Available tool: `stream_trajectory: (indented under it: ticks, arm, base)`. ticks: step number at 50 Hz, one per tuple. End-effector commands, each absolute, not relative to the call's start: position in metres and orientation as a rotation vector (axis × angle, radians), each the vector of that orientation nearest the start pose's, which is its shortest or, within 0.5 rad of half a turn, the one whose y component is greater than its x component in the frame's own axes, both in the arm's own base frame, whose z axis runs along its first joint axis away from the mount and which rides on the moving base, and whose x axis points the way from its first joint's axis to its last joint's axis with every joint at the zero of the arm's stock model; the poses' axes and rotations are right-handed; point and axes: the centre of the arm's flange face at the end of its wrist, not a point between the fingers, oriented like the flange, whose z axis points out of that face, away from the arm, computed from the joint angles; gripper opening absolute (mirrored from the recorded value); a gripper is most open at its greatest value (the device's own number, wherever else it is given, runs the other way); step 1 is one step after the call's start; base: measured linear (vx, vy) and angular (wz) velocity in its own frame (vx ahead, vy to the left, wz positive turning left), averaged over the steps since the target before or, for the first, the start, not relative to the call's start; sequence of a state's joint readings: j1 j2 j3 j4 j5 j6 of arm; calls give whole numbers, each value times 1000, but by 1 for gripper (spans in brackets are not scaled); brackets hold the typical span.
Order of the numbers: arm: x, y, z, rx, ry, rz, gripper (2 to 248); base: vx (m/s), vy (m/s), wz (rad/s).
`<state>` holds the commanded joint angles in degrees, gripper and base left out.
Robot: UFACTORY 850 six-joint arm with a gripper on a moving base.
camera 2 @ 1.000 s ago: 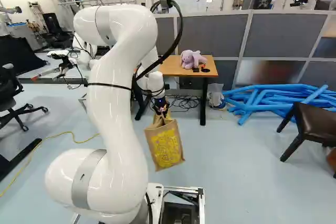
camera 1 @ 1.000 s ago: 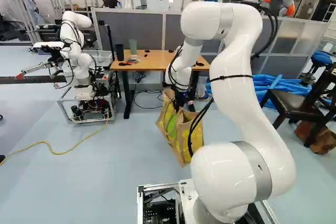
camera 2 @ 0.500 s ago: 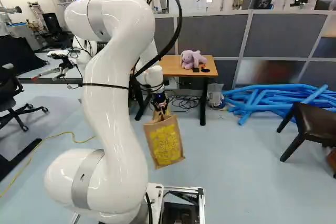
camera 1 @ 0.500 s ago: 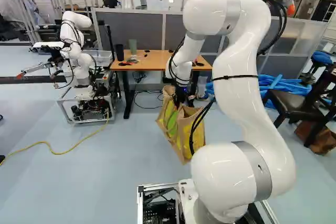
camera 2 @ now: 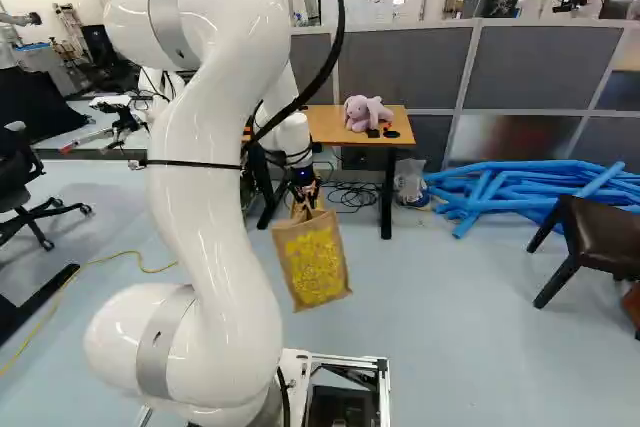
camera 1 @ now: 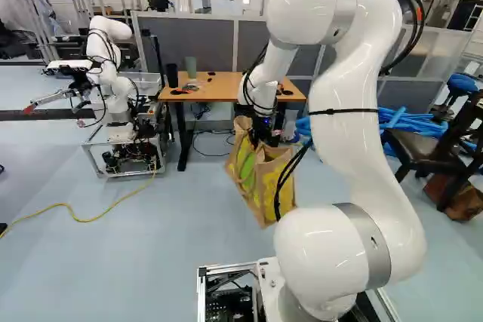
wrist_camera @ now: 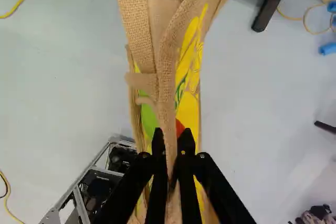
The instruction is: Pick up the bag on the ground and place it on the table
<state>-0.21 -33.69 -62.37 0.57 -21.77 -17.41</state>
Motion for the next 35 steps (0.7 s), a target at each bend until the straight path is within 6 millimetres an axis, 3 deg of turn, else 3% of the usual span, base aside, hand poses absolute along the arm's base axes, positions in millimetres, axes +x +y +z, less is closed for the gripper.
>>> stream_trajectory:
  ticks: [35]
  arm:
    - [574, -2, 349, -3118, -458, -298, 23]
  base:
    - [0, 0, 0]
